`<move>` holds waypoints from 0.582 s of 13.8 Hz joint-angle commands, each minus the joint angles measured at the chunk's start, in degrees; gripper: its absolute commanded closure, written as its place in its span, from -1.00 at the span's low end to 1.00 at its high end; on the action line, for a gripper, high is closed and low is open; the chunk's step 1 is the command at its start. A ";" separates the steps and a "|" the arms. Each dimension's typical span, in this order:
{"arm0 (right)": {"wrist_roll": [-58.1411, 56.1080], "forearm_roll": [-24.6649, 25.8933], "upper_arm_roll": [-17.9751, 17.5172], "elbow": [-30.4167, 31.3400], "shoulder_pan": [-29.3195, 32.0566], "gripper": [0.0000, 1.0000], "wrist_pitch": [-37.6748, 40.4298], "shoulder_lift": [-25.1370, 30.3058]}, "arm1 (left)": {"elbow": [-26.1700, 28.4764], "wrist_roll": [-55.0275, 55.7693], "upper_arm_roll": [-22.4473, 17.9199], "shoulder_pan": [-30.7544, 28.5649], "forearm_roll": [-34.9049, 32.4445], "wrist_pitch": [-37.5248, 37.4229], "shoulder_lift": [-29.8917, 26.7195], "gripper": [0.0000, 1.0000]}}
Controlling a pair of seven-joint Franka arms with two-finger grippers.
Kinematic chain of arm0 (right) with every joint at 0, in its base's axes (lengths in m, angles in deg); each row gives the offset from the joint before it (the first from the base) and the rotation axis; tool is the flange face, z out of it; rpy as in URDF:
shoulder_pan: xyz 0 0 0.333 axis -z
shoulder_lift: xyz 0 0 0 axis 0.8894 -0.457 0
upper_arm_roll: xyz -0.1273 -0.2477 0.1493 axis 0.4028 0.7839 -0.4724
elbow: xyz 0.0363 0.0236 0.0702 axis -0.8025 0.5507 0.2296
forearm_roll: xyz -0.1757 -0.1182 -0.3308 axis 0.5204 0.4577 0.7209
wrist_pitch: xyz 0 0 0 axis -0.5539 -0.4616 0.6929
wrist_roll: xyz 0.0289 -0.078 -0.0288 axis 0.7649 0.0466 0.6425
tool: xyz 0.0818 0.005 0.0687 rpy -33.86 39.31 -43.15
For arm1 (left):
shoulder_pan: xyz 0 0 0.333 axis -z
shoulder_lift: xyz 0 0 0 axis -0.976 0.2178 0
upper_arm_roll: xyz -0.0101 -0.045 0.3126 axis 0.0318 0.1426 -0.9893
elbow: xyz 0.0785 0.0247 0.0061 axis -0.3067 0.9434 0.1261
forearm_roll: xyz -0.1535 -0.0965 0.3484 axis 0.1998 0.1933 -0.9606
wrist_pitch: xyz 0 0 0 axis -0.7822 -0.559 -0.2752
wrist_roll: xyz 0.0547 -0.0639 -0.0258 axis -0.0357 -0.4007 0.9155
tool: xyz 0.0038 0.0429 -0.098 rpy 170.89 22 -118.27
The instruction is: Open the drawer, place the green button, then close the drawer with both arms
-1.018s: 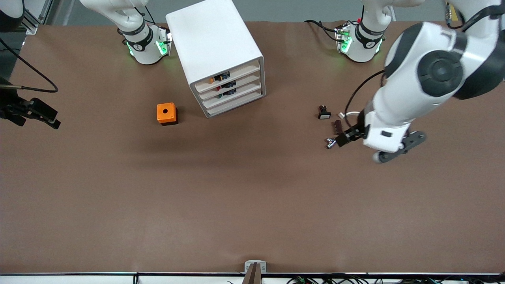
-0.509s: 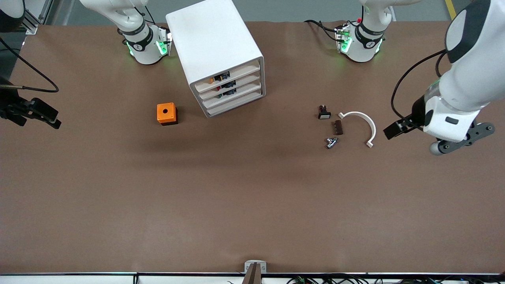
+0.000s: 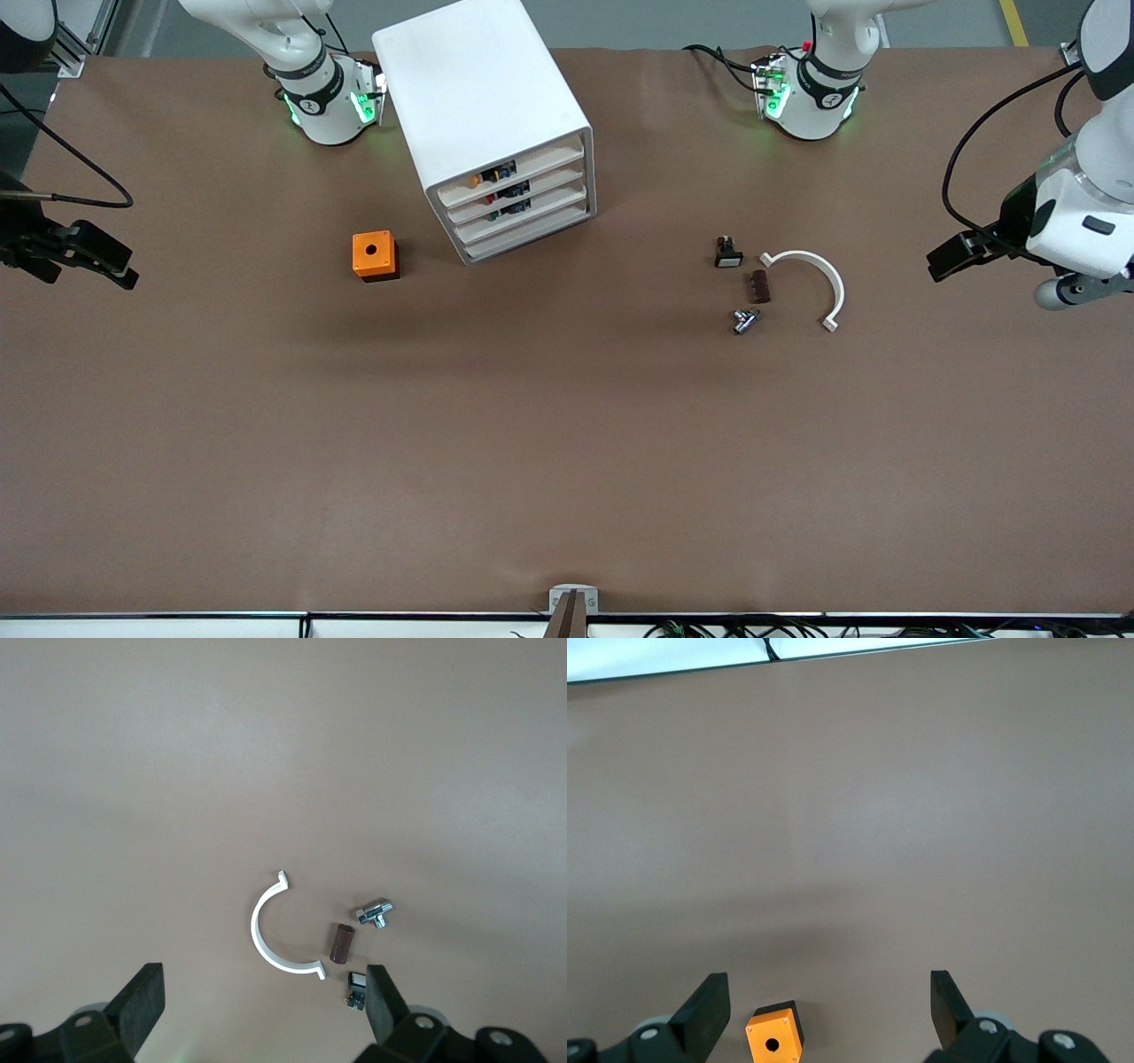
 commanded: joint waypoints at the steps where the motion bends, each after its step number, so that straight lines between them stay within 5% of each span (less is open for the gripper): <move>1: 0.08 0.93 -0.86 -0.88 0.83 -1.00 0.61 -0.42 | 4.99 -4.13 0.61 -2.62 -0.08 2.01 -4.09 -0.99; 8: 0.16 0.84 -0.86 -0.71 0.83 -1.00 0.61 -0.33 | 5.70 -10.90 0.26 -5.08 1.41 2.45 -6.64 -0.99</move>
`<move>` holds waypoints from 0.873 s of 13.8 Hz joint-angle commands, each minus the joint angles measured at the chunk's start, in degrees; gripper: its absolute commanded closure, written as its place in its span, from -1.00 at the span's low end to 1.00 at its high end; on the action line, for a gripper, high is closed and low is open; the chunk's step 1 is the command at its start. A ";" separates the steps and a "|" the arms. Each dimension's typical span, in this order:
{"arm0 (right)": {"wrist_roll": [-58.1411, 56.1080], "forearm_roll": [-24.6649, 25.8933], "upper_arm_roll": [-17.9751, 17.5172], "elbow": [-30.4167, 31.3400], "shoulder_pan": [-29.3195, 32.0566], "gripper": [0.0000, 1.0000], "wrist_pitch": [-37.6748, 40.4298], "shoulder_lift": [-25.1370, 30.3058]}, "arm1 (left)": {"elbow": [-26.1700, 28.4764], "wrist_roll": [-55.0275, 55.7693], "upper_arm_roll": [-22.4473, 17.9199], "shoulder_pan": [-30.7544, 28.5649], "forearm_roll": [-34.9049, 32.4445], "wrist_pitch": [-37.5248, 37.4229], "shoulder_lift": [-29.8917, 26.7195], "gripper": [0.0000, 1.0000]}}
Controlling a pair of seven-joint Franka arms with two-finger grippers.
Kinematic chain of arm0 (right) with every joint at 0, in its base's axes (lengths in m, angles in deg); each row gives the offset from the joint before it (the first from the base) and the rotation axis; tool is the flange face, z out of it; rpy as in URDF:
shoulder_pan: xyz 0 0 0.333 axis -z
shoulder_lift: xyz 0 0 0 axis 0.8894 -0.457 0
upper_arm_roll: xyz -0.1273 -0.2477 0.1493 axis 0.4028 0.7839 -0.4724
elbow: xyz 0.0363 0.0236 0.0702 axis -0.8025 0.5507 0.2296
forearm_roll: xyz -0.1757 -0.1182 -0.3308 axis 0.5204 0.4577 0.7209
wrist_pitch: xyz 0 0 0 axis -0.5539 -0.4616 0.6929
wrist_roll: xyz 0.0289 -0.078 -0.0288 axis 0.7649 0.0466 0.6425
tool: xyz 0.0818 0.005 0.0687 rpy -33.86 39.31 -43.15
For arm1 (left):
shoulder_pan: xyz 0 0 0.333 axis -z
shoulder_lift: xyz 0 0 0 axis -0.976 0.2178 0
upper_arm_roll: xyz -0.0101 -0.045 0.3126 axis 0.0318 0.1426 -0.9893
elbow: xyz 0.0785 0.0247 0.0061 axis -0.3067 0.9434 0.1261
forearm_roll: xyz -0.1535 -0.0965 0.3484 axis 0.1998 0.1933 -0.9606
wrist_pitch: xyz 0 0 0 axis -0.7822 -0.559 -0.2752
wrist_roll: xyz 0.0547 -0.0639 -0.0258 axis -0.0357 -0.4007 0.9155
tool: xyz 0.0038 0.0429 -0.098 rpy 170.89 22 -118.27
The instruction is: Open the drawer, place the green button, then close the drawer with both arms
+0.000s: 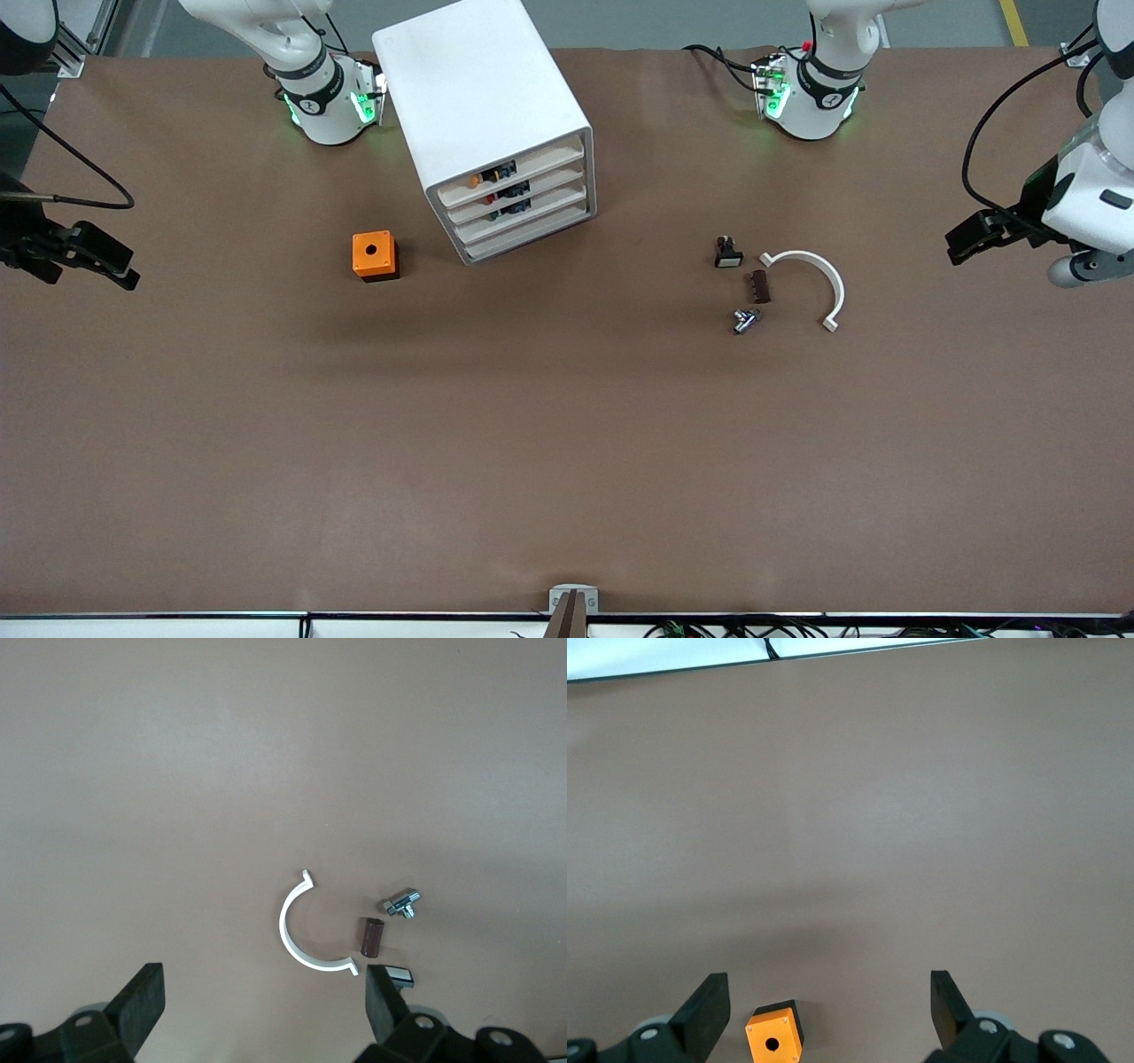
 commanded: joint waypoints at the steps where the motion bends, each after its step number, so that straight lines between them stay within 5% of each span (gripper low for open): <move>1: 0.16 0.84 -0.83 -0.71 0.83 -1.00 0.56 -0.32 | 1.89 -2.75 0.40 -2.03 1.26 0.96 -2.56 -0.99; 4: 0.16 0.84 -0.83 -0.71 0.83 -1.00 0.48 -0.32 | 2.33 -4.50 -1.52 -0.47 1.44 0.79 -3.44 -0.99; 7: 0.16 0.75 -0.83 -0.62 0.83 -1.00 0.65 -0.32 | 2.41 -7.94 -10.92 7.53 1.61 -1.31 -3.88 -0.99; 12: 0.16 0.57 -0.83 -0.62 0.83 -1.00 0.65 -0.32 | 2.24 -8.03 -10.32 7.98 1.70 -2.11 -4.76 -0.99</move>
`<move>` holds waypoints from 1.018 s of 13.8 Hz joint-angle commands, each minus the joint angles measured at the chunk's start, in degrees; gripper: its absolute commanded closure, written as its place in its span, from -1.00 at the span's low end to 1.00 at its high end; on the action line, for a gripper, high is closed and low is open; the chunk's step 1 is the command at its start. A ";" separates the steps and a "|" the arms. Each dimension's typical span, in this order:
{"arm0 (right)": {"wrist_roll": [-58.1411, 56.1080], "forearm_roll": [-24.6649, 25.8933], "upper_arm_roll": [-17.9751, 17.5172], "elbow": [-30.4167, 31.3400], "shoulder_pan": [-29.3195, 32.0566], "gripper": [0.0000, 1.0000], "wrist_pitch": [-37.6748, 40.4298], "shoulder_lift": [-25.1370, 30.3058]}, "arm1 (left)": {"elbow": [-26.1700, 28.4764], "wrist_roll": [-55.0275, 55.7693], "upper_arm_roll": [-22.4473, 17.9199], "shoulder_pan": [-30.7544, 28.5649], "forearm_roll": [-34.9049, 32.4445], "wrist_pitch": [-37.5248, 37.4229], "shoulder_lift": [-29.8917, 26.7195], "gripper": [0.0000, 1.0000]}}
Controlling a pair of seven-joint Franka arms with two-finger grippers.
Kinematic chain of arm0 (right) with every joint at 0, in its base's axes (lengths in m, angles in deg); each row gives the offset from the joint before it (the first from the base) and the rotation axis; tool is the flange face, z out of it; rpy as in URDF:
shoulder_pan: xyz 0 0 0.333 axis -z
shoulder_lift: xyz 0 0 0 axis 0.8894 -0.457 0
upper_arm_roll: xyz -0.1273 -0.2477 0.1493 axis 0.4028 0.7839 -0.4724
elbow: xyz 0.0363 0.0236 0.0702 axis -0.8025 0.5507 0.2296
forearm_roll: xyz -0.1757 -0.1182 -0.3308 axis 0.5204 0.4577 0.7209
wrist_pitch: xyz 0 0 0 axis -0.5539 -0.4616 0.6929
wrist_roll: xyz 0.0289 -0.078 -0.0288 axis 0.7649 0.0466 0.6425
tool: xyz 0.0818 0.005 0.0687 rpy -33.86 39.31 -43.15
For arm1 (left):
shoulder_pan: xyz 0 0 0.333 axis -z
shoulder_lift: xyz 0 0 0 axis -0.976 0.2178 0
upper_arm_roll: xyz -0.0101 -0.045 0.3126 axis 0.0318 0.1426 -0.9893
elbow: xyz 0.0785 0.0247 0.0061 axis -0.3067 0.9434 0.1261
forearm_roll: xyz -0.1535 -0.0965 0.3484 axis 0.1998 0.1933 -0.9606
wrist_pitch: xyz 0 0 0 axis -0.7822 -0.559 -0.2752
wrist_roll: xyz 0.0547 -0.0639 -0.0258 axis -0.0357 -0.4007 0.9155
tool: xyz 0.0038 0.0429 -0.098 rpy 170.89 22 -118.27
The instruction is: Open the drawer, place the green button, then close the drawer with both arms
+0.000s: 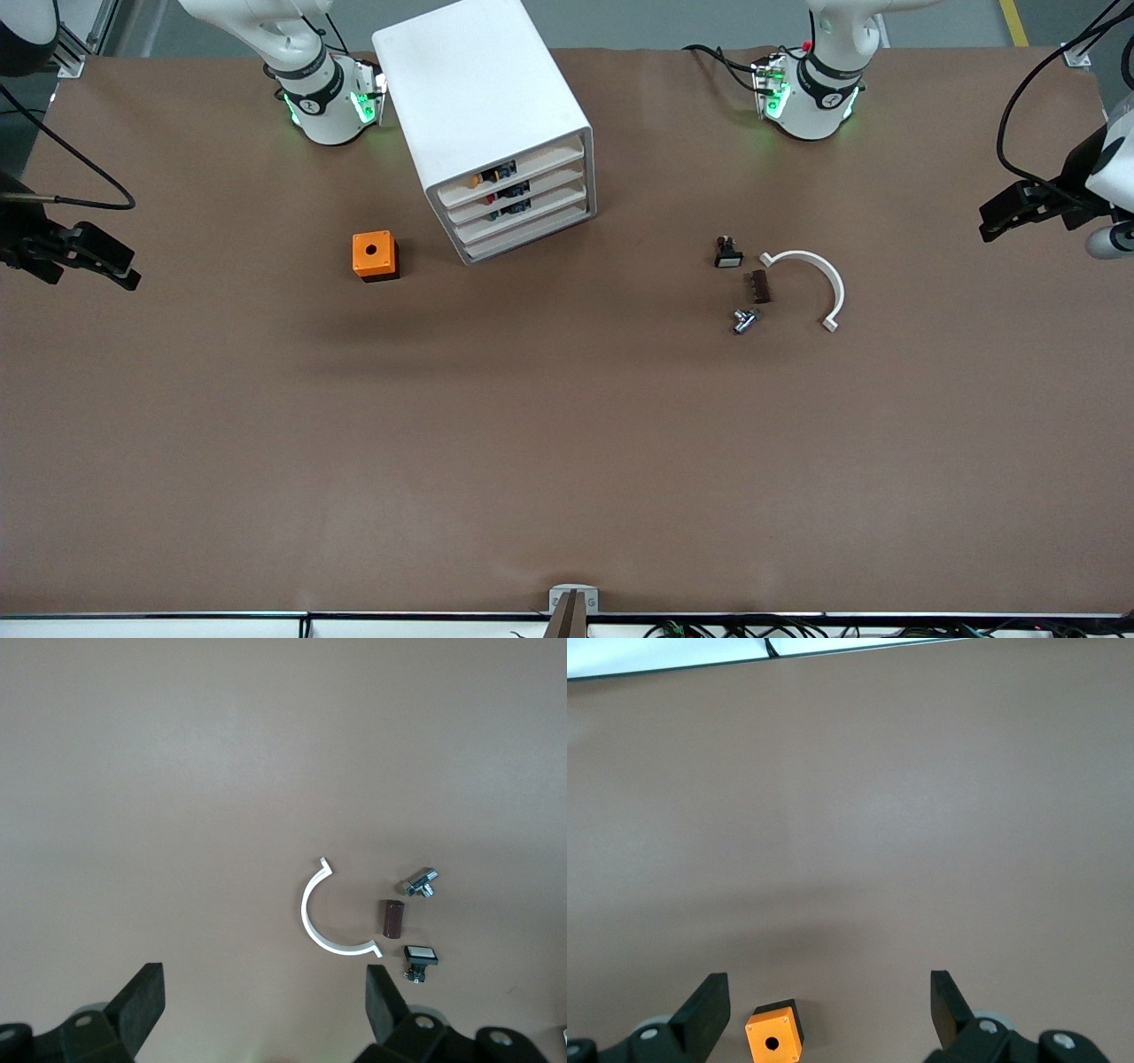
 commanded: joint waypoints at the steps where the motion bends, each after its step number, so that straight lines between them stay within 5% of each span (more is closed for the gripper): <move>1: 0.16 0.57 -0.74 -0.62 0.83 -1.00 0.56 -0.23 | 1.11 -1.13 0.13 0.48 0.97 -0.46 -1.91 -1.00; 14: 0.16 0.40 -0.82 -0.62 0.83 -1.00 0.65 -0.23 | -1.62 -0.16 2.68 0.30 5.98 -3.27 -0.42 -0.99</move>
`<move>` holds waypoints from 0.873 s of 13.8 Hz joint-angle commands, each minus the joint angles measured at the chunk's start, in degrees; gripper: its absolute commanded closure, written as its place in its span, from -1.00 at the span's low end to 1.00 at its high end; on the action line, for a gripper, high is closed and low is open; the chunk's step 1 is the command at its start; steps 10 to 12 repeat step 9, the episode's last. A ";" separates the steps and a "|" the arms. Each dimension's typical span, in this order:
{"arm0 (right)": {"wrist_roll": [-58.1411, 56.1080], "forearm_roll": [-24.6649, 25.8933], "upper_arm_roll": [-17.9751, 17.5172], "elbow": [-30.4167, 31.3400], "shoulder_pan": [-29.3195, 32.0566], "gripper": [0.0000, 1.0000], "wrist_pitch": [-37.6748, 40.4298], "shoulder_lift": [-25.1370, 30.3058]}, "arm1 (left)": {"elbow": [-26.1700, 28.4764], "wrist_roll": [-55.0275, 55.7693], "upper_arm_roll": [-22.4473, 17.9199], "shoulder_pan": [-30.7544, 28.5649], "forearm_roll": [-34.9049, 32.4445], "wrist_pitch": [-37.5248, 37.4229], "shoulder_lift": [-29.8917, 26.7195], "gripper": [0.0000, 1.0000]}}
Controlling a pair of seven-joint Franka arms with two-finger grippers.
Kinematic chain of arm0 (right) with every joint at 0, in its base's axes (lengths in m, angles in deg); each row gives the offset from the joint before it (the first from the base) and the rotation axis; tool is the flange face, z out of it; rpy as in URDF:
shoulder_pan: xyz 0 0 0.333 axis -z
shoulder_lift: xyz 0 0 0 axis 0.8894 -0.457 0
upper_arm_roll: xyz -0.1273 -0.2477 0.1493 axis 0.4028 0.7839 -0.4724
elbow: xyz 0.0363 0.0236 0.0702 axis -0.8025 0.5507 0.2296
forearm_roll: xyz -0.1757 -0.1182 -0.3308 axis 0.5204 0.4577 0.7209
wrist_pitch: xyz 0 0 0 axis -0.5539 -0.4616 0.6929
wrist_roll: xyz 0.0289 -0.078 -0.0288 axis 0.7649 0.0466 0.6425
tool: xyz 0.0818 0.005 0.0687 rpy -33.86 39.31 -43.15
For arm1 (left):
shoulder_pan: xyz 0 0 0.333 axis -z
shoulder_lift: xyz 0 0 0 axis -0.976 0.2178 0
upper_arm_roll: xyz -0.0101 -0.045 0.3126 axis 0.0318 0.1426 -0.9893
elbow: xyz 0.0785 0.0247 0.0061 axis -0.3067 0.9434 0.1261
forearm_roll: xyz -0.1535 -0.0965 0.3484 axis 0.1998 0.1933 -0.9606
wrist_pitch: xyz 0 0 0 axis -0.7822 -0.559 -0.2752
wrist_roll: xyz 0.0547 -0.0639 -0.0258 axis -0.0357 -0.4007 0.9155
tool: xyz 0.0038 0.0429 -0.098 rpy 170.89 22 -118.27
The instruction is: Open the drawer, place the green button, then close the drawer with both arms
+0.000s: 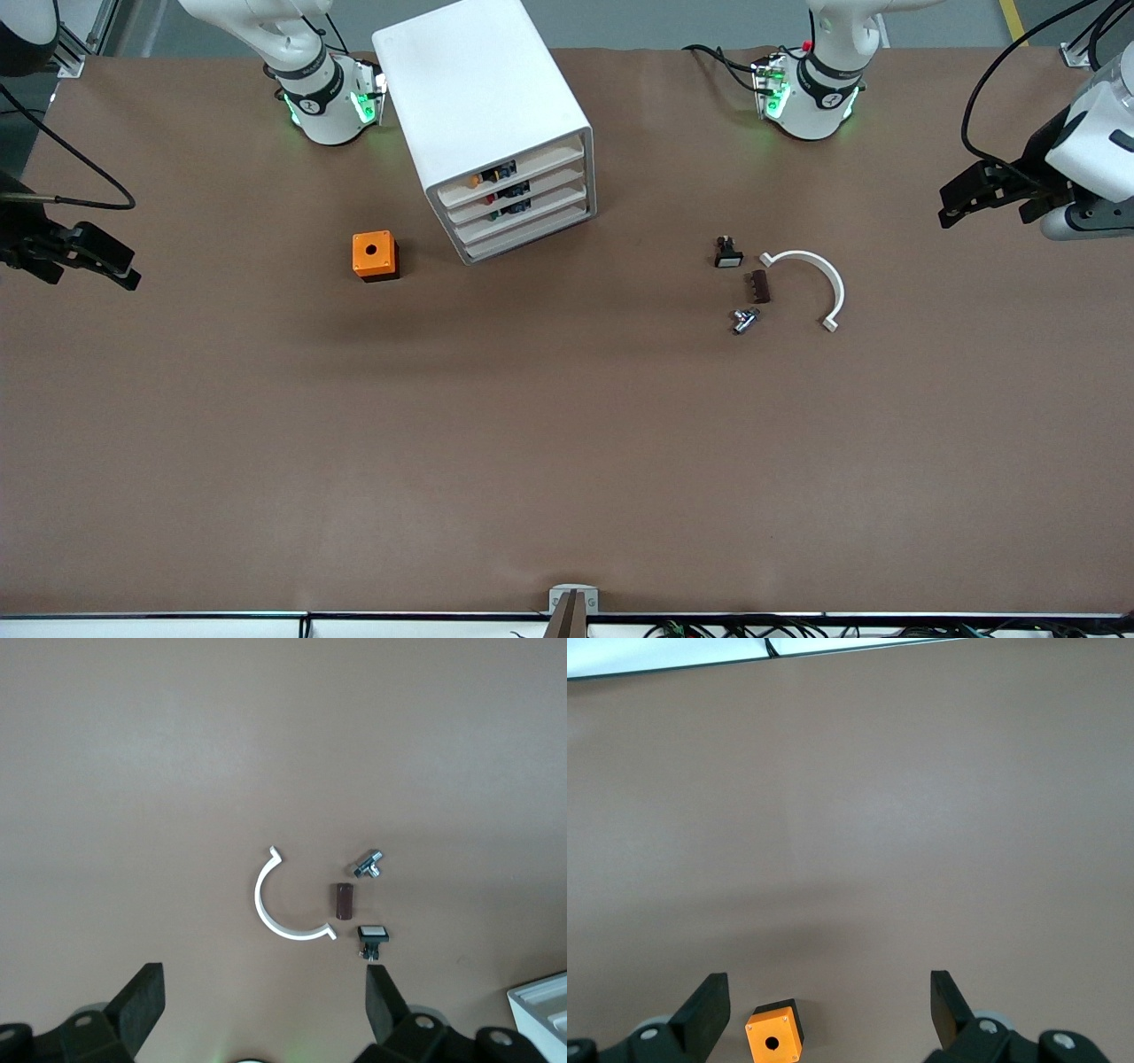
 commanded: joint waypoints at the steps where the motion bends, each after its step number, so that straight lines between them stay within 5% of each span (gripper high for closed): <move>1: 0.16 0.40 -0.82 -0.62 0.83 -1.00 0.61 -0.22 | -1.08 -0.08 0.10 -0.23 1.11 -1.33 0.45 -1.00; 12: 0.24 0.31 -0.82 -0.62 0.83 -1.00 0.61 -0.22 | -3.81 -0.61 0.27 0.03 -2.93 -1.33 2.12 -0.99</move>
